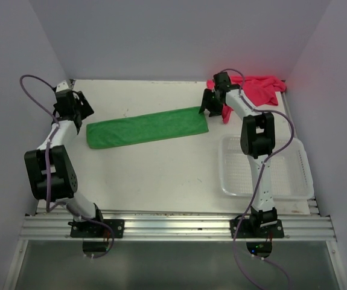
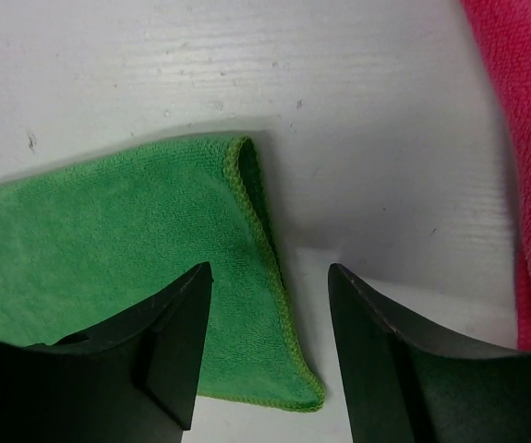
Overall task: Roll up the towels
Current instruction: Fold the towel
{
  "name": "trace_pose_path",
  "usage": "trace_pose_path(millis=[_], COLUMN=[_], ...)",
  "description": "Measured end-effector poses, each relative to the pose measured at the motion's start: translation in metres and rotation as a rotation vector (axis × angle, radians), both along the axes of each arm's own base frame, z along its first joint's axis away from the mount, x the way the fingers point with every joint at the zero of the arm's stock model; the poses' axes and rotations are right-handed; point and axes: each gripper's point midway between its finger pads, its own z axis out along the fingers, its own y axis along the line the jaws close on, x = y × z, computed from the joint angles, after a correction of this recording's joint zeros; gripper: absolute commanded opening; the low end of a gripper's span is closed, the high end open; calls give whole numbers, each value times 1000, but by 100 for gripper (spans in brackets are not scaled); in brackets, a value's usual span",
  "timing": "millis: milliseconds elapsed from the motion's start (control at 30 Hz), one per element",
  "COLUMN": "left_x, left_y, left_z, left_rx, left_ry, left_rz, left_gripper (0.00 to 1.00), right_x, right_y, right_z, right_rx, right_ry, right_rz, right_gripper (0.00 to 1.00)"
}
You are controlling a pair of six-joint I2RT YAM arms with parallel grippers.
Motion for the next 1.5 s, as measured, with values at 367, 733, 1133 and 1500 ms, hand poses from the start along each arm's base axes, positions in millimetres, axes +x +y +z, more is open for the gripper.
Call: trace_pose_path(millis=[367, 733, 1133, 1500], left_x=[-27, -48, -79, -102], left_y=[-51, -118, -148, -179], left_z=[55, 54, 74, 64], left_rx=[-35, 15, -2, -41], left_ry=[-160, -147, -213, -179], left_rz=[-144, -322, -430, -545], left_gripper=[79, 79, 80, 81], right_x=[-33, -35, -31, -10], right_y=[25, 18, -40, -56], right_z=[-10, -12, 47, 137], right_rx=[-96, -179, -352, -409], right_ry=[29, 28, -25, -197], right_rz=[114, 97, 35, -11], right_gripper=[33, 0, 0, 0])
